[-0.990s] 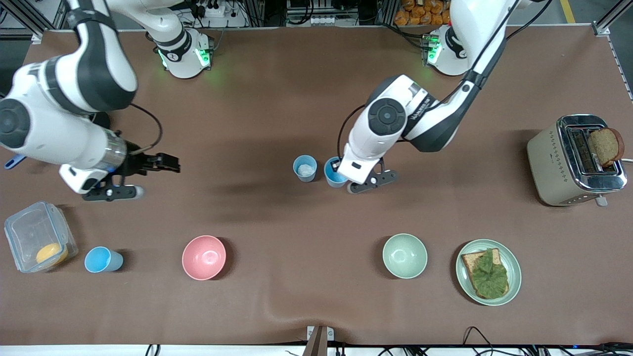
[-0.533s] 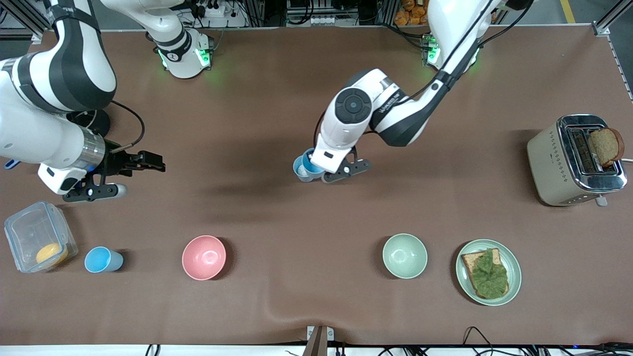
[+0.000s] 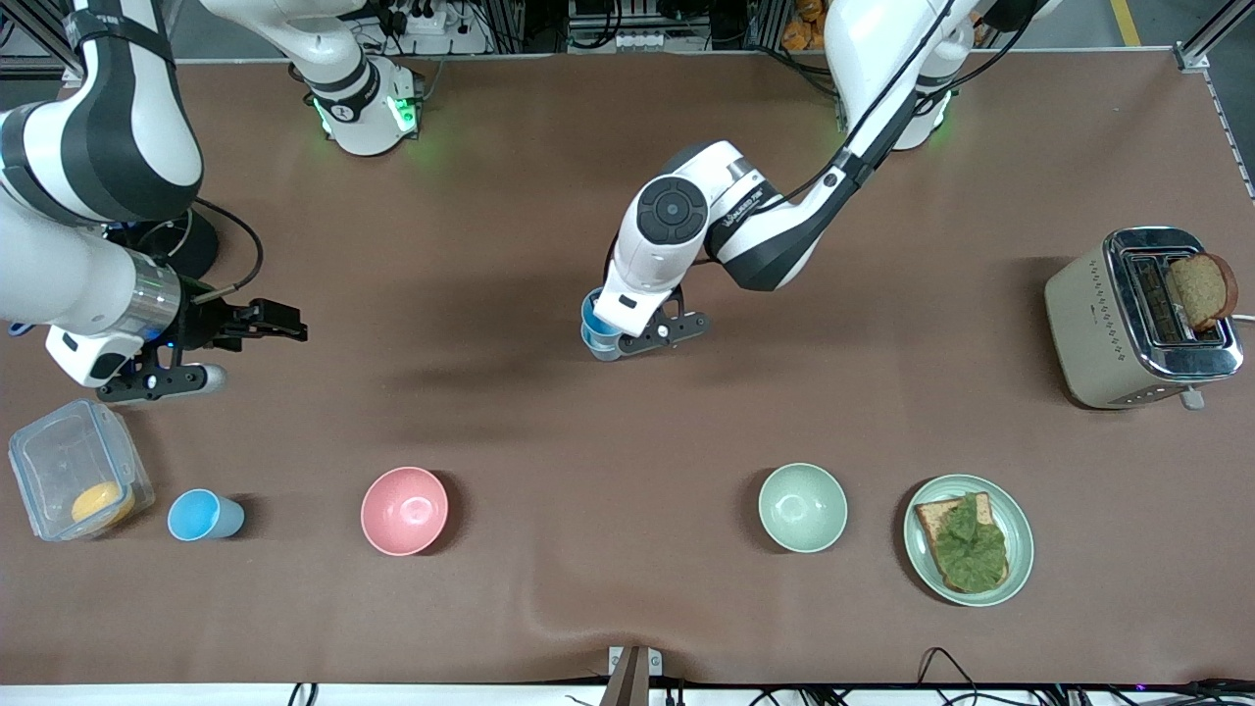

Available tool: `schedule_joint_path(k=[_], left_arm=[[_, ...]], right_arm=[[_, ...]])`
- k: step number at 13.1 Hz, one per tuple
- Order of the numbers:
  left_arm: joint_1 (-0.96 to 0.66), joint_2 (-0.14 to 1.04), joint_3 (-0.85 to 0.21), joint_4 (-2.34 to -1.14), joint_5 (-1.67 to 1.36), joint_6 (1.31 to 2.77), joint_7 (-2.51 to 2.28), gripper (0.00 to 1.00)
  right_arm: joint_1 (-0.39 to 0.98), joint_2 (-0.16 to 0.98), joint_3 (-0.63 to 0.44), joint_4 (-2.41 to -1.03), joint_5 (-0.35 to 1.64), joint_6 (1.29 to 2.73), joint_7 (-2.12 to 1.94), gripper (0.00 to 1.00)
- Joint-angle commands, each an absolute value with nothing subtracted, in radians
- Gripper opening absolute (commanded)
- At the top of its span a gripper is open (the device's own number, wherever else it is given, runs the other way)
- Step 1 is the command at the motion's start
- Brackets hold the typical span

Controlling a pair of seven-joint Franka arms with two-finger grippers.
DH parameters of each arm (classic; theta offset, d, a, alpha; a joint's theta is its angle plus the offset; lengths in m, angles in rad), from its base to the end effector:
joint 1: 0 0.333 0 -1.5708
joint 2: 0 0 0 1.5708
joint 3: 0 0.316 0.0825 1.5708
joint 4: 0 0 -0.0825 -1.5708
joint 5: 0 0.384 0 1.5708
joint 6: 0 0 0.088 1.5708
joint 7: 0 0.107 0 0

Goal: Stack blue cups with both arms
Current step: 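Lower the left cup into the other cup and open the left gripper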

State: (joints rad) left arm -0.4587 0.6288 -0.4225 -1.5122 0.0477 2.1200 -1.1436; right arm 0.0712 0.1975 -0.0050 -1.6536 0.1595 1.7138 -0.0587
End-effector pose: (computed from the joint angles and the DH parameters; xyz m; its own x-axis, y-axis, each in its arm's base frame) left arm 0.4888 -0.5110 0.3236 0.9397 0.2958 -0.1717 0.3164 -0.9425 0.1078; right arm 0.6053 0.0552 0.4828 0.9865 0.1008 -0.1294 0.0796 -0.9840 -0.1595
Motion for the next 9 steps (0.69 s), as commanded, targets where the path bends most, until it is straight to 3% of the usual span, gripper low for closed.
schedule_joint_path(k=[1, 4, 7, 8, 9], left_arm=[[-0.474, 0.656, -0.413, -1.483, 0.048, 2.125, -1.16, 0.0], [-0.476, 0.663, -0.413, -1.485, 0.049, 2.125, -1.161, 0.0], [-0.479, 0.67, -0.413, -1.485, 0.048, 2.125, -1.161, 0.0], [-0.479, 0.67, -0.413, -1.485, 0.048, 2.125, -1.163, 0.07], [-0.482, 0.669, -0.413, -1.483, 0.049, 2.126, -1.161, 0.29]], right_arm=[[0.038, 0.141, 0.014, -1.647, 0.127, 1.655, -0.066, 1.0], [0.022, 0.043, 0.012, -1.66, 0.123, 1.6, -0.066, 1.0], [0.003, 0.026, 0.008, -1.663, 0.098, 1.569, -0.078, 1.0], [0.005, 0.026, 0.009, -1.664, 0.097, 1.569, -0.078, 1.0], [0.006, 0.028, 0.009, -1.663, 0.095, 1.571, -0.08, 1.0]])
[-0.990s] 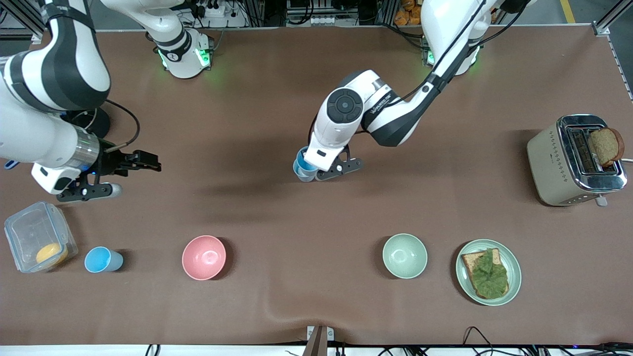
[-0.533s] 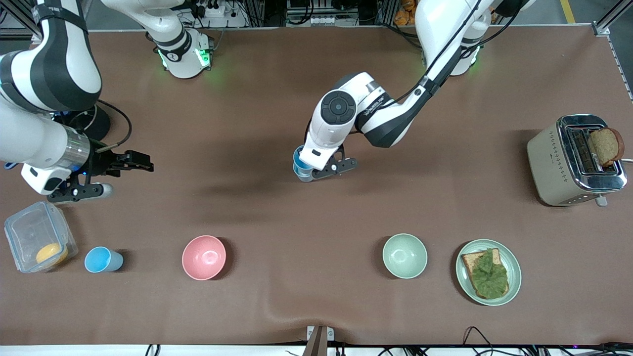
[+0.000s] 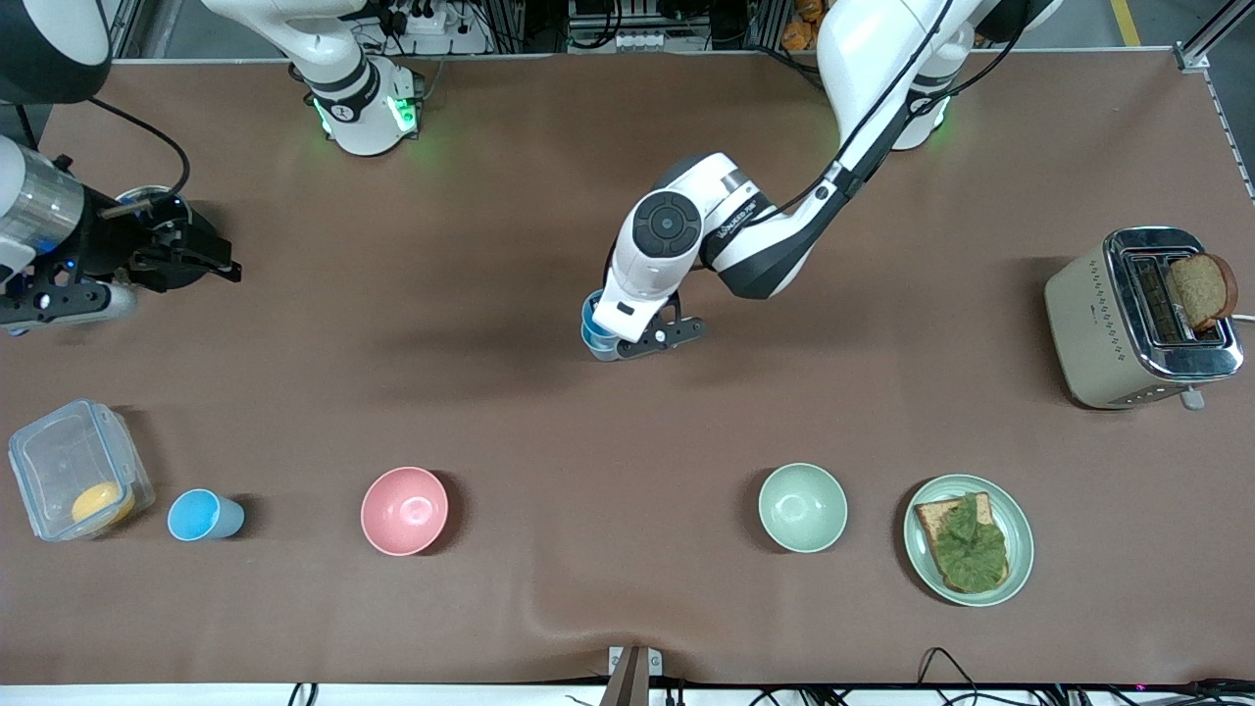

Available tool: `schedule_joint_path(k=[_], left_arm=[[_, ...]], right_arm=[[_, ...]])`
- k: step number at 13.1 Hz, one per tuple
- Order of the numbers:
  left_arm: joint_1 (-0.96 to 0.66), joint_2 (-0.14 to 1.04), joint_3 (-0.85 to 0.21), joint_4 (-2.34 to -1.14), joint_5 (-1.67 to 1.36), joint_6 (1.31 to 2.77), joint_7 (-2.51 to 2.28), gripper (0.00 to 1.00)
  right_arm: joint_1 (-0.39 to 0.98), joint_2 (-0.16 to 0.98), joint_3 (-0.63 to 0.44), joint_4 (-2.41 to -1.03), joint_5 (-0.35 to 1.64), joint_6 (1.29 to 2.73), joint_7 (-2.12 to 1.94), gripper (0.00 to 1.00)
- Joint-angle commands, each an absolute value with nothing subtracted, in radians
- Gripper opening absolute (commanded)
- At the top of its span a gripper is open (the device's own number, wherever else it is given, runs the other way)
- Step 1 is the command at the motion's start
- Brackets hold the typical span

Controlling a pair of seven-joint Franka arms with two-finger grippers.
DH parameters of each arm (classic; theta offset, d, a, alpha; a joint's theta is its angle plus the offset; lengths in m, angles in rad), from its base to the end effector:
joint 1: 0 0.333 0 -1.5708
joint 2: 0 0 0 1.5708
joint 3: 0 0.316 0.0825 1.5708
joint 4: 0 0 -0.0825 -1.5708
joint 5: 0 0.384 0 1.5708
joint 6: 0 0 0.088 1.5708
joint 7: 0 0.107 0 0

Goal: Stack blue cups with both arms

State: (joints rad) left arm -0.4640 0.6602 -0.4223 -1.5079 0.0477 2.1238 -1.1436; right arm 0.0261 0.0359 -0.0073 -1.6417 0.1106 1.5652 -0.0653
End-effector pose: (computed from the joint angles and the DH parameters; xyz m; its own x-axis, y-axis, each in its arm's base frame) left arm 0.4871 -0.5139 0.3050 0.9366 0.2942 -0.1905 0.3156 -0.9444 0.0928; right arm 0.5596 0.0225 0.5714 0.9909 0.0841 -0.1047 0.0717 -0.9906 -0.1166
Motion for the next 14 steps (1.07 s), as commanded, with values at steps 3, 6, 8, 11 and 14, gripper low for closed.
schedule_joint_path(k=[3, 6, 8, 11, 14], left_arm=[[-0.482, 0.66, -0.41, -1.482, 0.051, 2.144, -1.158, 1.0], [-0.433, 0.583, -0.408, -1.482, 0.054, 2.145, -1.147, 1.0], [-0.356, 0.49, -0.403, -1.488, 0.104, 2.082, -1.076, 1.0], [-0.229, 0.367, -0.403, -1.491, 0.117, 1.897, -0.81, 1.0], [-0.051, 0.255, -0.405, -1.488, 0.117, 1.729, -0.449, 1.0]], right_arm=[[0.008, 0.037, 0.011, -1.649, 0.064, 1.582, -0.08, 1.0], [0.005, 0.038, 0.011, -1.632, 0.031, 1.577, -0.083, 1.0], [0.003, 0.038, 0.011, -1.629, 0.031, 1.569, -0.092, 1.0], [-0.003, 0.038, 0.008, -1.605, 0.031, 1.566, -0.083, 1.0], [-0.002, 0.038, 0.008, -1.588, 0.031, 1.559, -0.08, 1.0]])
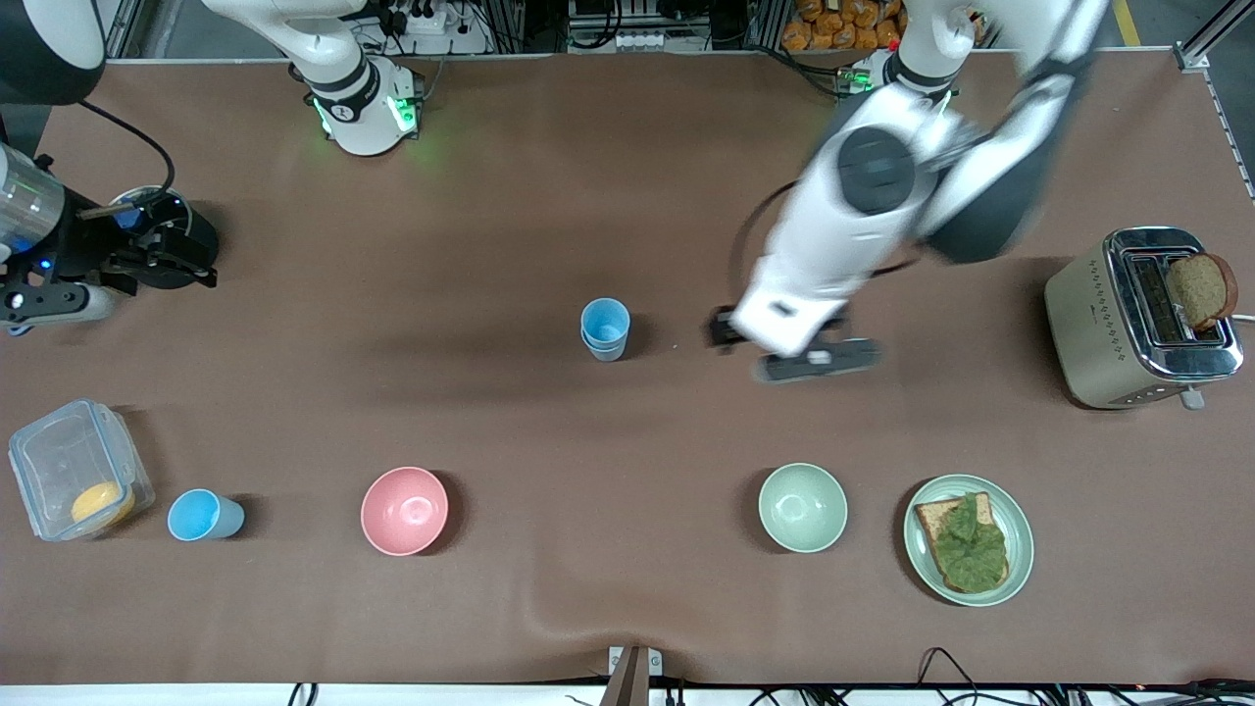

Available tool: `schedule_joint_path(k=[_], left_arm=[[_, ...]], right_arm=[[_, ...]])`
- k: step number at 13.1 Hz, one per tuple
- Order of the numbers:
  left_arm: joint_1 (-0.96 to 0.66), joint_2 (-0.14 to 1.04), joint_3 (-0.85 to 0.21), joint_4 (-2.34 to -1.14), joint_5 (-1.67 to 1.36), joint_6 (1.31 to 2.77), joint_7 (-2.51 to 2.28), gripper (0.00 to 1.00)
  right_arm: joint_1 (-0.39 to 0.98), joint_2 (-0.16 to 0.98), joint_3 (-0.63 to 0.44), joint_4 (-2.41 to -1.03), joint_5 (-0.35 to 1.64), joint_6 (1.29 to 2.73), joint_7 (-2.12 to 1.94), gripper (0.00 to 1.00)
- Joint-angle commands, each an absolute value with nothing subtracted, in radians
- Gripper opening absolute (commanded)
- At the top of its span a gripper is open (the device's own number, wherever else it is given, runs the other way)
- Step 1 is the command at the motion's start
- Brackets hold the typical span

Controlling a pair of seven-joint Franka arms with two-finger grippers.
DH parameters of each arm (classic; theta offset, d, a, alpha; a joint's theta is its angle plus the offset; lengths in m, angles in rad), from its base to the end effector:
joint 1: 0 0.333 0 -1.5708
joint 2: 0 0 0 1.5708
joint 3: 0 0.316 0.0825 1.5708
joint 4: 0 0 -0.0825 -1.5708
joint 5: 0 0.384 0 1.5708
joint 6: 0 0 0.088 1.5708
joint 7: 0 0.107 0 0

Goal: Stack blue cups with both arms

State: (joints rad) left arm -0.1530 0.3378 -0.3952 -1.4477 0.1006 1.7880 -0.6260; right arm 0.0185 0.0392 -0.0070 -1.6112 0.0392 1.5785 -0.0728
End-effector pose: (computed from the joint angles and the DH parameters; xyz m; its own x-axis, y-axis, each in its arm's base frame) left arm 0.5855 -0.3051 0.5098 0.9968 0.0795 0.0059 0.0792 -0.9961 0.0402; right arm 0.5642 0.0107 0.5843 0.9941 0.0838 -0.0688 0.0809 -0.9958 -0.0439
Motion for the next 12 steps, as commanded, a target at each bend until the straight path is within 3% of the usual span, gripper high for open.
schedule_joint_path(k=[1, 6, 12], left_arm=[[0.01, 0.224, -0.411, -1.489, 0.115, 1.701, -0.352, 1.0], [0.159, 0.103, -0.405, -1.493, 0.117, 1.606, -0.282, 1.0], [0.199, 0.075, -0.403, -1.491, 0.115, 1.582, -0.276, 1.0]], right_arm=[[-0.003, 0.04, 0.008, -1.576, 0.031, 1.552, -0.081, 1.0], [-0.02, 0.043, 0.008, -1.557, 0.032, 1.54, -0.092, 1.0], [-0.024, 0.031, 0.006, -1.557, 0.026, 1.517, -0.094, 1.0]])
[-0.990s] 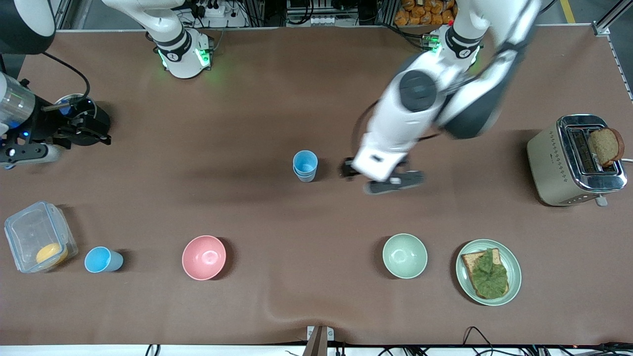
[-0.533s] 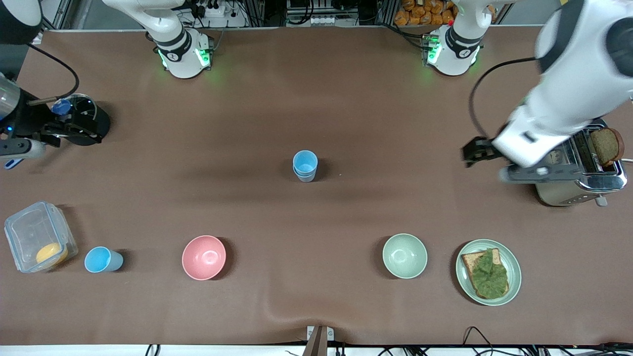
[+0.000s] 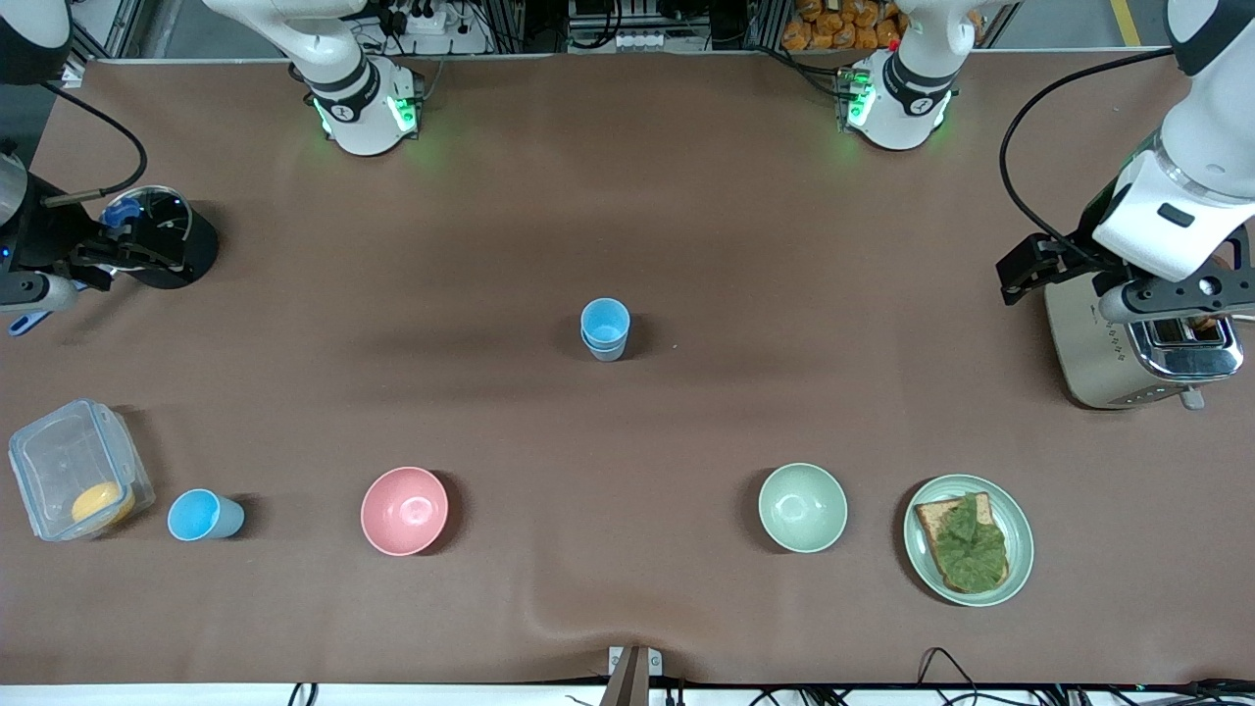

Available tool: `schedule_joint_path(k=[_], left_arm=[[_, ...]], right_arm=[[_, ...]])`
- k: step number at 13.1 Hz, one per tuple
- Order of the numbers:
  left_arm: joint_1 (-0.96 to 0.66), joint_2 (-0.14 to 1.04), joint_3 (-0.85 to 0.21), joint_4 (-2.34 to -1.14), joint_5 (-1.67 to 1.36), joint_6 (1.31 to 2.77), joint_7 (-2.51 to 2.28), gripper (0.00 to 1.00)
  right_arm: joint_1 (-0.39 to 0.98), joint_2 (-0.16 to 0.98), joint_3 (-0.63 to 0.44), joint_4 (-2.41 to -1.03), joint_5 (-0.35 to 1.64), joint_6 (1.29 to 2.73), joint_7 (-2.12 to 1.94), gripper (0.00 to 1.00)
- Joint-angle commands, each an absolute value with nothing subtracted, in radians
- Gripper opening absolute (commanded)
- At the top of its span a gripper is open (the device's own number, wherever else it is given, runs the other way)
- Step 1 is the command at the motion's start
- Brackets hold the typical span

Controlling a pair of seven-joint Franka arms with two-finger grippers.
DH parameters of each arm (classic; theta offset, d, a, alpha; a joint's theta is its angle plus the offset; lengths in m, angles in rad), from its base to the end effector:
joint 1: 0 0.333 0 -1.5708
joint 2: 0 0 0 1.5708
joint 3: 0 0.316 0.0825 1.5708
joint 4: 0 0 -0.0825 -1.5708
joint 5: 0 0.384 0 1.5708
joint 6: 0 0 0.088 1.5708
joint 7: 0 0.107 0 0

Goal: Stack blue cups with both arms

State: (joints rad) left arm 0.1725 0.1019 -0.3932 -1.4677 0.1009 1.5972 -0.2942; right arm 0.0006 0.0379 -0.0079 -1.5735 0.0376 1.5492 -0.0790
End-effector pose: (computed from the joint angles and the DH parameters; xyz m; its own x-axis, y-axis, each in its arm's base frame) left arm 0.5776 -0.1061 0.6218 0.9959 0.0737 0.0517 0.0762 -0.9959 -0.0490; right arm 0.5626 0.0001 0.6003 0.9956 0.0724 -0.0590 0.0700 -0.9967 -0.0421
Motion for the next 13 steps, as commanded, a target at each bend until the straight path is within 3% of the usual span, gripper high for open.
schedule_joint_path(k=[1, 6, 9, 13], left_arm=[[0.199, 0.072, -0.403, -1.491, 0.115, 1.569, -0.276, 1.0], [0.201, 0.051, -0.391, -1.485, 0.103, 1.543, -0.22, 1.0], [0.041, 0.035, -0.214, -1.493, 0.098, 1.543, -0.206, 1.0], [0.012, 0.035, -0.193, -1.488, 0.097, 1.543, -0.206, 1.0]], right_arm=[[-0.037, 0.029, 0.008, -1.557, 0.028, 1.514, -0.095, 1.0], [-0.048, 0.032, 0.008, -1.562, 0.044, 1.496, -0.081, 1.0], [-0.046, 0.032, 0.008, -1.566, 0.054, 1.496, -0.08, 1.0], [-0.044, 0.029, 0.009, -1.577, 0.054, 1.496, -0.078, 1.0]])
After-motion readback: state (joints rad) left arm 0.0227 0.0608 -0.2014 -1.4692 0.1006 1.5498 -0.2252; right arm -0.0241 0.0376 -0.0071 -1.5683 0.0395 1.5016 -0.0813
